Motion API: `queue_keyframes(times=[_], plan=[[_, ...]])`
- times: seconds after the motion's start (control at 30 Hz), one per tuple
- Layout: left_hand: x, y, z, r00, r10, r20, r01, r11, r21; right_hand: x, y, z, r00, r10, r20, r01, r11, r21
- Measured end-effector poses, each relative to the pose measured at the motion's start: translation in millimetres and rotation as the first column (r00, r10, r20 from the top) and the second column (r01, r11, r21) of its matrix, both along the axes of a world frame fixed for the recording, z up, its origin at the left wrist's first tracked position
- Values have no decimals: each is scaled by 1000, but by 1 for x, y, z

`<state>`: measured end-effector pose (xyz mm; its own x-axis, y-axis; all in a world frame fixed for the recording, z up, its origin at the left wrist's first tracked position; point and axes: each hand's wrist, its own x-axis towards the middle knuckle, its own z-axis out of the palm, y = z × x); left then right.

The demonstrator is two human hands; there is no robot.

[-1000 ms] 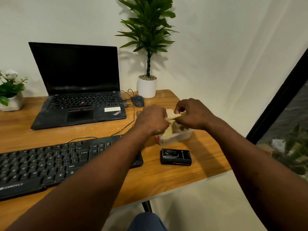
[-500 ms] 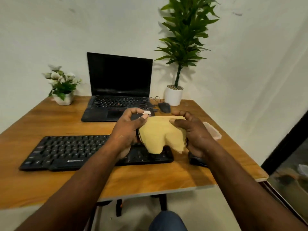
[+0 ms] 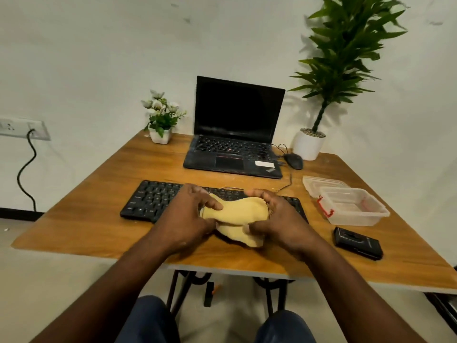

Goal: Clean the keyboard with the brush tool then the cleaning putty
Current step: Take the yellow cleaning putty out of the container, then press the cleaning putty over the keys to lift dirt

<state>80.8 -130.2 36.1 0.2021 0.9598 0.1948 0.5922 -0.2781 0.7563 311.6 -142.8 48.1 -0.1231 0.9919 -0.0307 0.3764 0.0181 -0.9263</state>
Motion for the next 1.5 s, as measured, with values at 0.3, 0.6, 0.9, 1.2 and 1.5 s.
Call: queue_keyframes(times=[0.3,0.6,0.9,1.2,1.5], plan=[[-7,-27,-13,960,25,279,-104,956,273,7,-14,-15,979,-179,-95,192,970,148],[14,-41,-24,999,41,19,-45,864,501,-62,-48,-20,779,-189,-597,60,972,-229],[-31,-46,-34,969,-152,-193,231,835,500,-88,-32,-29,601,-295,-742,121,952,-281],[-157,34,-44,953,123,-278,-152,985,-86,-103,21,-23,964,-266,-33,264,924,278],[-178,95,-46,845,-81,-528,7,990,-141,-151,130,7,706,-309,637,-134,825,549]])
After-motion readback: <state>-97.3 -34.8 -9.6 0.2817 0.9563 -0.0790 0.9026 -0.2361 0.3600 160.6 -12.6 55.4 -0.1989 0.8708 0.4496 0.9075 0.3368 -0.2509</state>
